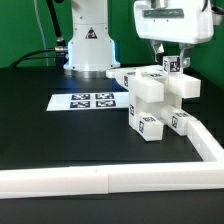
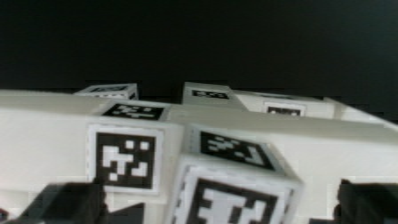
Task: Assemble chair
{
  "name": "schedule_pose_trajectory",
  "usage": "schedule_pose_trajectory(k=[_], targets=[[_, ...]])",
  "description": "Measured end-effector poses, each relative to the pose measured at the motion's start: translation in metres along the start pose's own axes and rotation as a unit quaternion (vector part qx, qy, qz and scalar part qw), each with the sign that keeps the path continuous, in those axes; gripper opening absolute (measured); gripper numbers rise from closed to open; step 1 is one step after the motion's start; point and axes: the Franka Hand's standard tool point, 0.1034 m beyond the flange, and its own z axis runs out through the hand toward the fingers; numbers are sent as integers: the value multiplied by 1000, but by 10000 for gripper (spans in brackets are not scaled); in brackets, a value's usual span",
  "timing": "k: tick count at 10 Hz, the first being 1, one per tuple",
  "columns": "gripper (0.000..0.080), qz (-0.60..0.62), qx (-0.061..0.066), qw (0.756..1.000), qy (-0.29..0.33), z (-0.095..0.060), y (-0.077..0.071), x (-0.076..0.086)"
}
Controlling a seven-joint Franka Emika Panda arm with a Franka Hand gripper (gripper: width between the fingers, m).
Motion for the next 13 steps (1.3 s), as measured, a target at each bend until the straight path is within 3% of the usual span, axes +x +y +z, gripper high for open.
schedule_pose_trajectory(k=[3,5,9,12,13], targets=[[649,-135,-5,991,11,-1,-2,0],[649,-238,-7,971,15,-2,-6,1],[649,-385,-14,923,21,-2,-10,1],[649,-488,-21,872,26,-1,-10,-1],[649,-498,-21,867,26,-1,-9,0]])
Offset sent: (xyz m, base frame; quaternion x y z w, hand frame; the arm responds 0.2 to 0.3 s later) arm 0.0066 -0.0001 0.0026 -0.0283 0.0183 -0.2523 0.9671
